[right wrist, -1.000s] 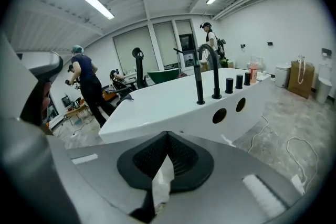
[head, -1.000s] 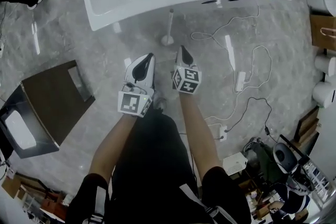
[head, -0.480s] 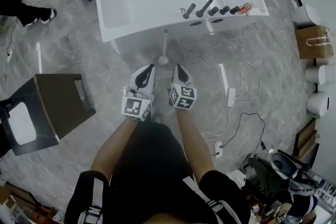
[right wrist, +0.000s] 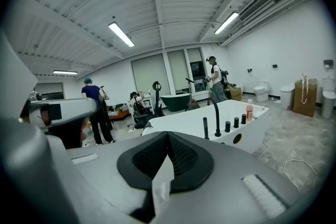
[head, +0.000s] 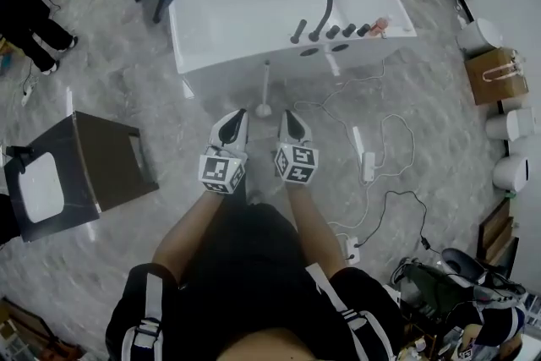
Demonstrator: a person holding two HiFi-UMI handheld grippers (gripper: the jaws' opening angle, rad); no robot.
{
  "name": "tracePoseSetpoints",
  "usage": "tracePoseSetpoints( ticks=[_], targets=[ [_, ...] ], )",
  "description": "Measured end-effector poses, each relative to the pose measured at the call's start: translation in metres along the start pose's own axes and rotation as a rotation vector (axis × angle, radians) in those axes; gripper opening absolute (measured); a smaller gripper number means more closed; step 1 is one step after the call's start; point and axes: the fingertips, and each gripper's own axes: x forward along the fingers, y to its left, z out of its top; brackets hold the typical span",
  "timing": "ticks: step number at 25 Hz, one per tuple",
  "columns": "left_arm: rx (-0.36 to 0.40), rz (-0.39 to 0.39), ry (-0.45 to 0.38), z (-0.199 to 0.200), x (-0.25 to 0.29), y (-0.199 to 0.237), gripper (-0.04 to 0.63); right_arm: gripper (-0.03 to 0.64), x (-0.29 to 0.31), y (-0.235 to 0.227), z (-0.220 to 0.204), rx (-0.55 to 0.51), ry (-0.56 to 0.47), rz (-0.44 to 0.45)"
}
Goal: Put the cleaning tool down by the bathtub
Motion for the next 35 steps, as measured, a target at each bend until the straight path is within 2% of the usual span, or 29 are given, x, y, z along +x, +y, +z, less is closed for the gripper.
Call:
tracePoseSetpoints(
  ticks=[10,16,35],
  targets=[
    [0.018,-0.01,-0.062,0.037,-0.034,-0.032,0.009,0.0,-0.082,0.017,0.045,-0.024,-0.139,0.016],
    [0.014,-0.009,-0.06,0.035,-0.046,-0.043,0.009,0.0,-0.112,0.02,0.044,-0.009,-0.157,0.038],
    [0.018,-0.02,-0.037,0.021,-0.065,-0.058,0.009,-0.002,-0.134,0.029,0.05,-0.045,-0.207,0.062]
  ],
)
